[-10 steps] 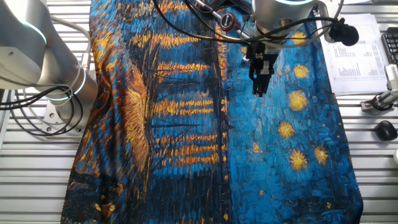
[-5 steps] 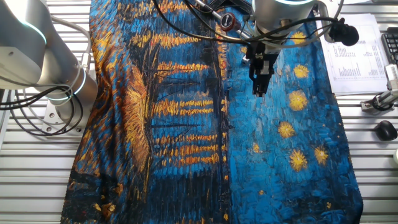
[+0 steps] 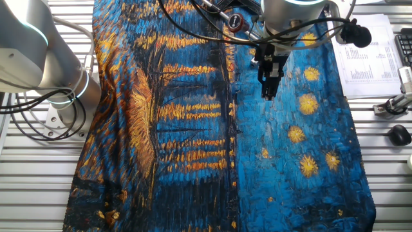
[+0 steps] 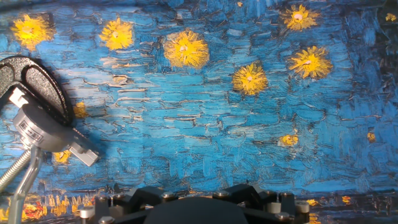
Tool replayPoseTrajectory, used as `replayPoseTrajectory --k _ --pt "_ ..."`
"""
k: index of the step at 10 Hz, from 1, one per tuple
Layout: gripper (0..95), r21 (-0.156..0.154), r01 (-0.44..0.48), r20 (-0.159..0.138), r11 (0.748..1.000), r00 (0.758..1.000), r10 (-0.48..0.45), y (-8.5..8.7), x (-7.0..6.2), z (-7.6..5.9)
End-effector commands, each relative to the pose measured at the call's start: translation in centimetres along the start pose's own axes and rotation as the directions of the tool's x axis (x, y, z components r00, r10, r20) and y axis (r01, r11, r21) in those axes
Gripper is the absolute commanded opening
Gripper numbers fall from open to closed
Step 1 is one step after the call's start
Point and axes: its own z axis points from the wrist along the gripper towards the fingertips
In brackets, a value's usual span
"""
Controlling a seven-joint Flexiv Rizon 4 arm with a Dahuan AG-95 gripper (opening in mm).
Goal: Push down the lever
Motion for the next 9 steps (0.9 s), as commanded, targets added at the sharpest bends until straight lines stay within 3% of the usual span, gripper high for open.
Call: replayPoseTrajectory --k 1,9 --pt "0.0 -0.035 0.274 -0.025 0.961 0.961 -0.275 0.00 0.00 0.00" --pt "0.0 -0.028 0.275 -0.029 0.961 0.961 -0.276 0.03 -0.06 -0.04"
